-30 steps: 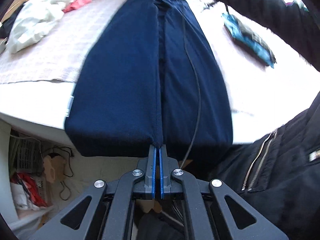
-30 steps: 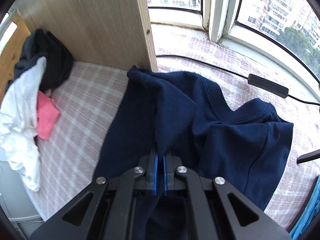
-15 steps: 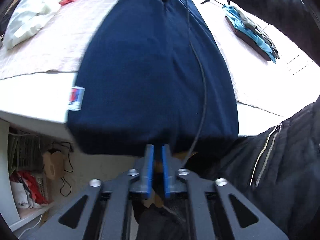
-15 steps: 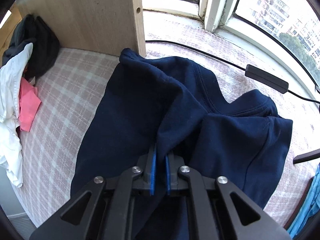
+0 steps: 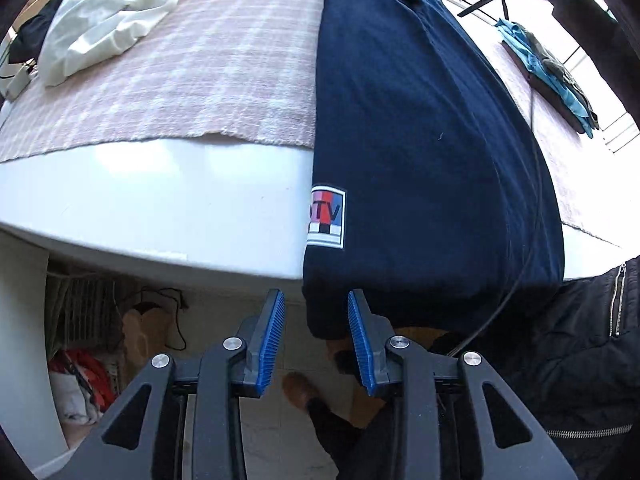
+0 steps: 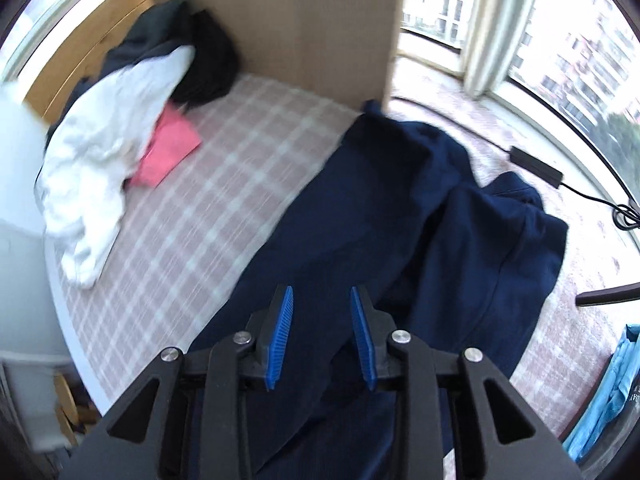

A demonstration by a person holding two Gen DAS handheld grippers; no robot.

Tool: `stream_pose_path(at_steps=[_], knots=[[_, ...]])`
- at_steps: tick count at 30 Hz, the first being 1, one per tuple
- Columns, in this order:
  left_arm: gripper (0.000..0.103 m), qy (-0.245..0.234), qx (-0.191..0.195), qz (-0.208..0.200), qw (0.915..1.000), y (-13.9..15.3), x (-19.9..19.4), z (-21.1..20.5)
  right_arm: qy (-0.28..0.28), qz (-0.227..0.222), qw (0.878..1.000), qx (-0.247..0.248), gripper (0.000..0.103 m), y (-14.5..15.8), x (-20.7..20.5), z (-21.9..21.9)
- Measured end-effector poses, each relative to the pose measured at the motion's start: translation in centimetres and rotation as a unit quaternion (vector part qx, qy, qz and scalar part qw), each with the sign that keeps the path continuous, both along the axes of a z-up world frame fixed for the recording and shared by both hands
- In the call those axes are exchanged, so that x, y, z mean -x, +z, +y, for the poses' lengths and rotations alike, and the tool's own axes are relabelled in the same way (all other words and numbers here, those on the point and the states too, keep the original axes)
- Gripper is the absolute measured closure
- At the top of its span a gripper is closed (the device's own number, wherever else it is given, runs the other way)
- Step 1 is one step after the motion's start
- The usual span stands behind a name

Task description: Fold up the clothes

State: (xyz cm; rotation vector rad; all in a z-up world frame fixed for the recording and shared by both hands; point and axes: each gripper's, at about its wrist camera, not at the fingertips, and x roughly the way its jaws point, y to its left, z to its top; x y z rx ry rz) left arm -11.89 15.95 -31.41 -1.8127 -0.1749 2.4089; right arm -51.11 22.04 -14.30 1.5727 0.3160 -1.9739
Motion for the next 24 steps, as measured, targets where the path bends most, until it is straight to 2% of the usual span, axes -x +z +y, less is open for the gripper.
stream_pose_path(at_steps=[4,7,8,9,10,13,15,17,19,21,24], knots=[[0.071,-0.018,0.0,-0.003,0.9998,-0.2,0.0,0.2,0.064,-0.01,0.998,-0.002,0.072,-0.8,-4.5,-2.6],[0.073,-0.022,-0.009,-0.005,0.9997,-0.3,-0.2,0.2,0.086,-0.014,0.996,-0.015,0.072,-2.3,-6.6,-4.0],[0.077,-0.021,-0.019,-0.006,0.9996,-0.3,-0.3,0.1,0.09,-0.015,0.996,-0.02,0.072,-2.7,-7.0,-4.2],[0.091,-0.02,-0.02,-0.005,0.9996,-0.2,-0.4,0.0,0.089,-0.011,0.996,-0.027,0.071,-3.0,-7.2,-4.3],[0.096,-0.019,-0.022,-0.004,0.9996,-0.1,-0.5,0.0,0.086,-0.007,0.996,-0.034,0.071,-3.3,-7.4,-4.4],[0.099,-0.017,-0.026,-0.002,0.9995,0.2,-0.9,-0.2,0.047,-0.004,0.998,-0.029,0.071,-3.5,-6.6,-3.2],[0.101,-0.016,-0.029,0.0,0.9994,0.5,-1.2,-0.2,0.005,0.014,1.0,-0.023,0.071,-3.0,-6.2,-1.0],[0.101,-0.013,-0.033,0.002,0.9994,0.8,-1.4,-0.5,-0.039,0.038,0.998,-0.024,0.064,-2.6,-5.7,1.4],[0.101,-0.006,-0.038,0.01,0.9992,1.6,-1.4,-1.4,-0.069,0.05,0.995,-0.047,0.063,-3.3,-5.4,3.8],[0.101,-0.002,-0.039,0.017,0.9991,2.1,-1.7,-2.0,-0.078,0.037,0.994,-0.064,0.063,-4.8,-5.2,5.2],[0.101,-0.011,-0.042,-0.001,0.9991,1.0,-1.7,-1.9,-0.081,0.015,0.993,-0.083,0.063,-7.1,-5.0,6.3]])
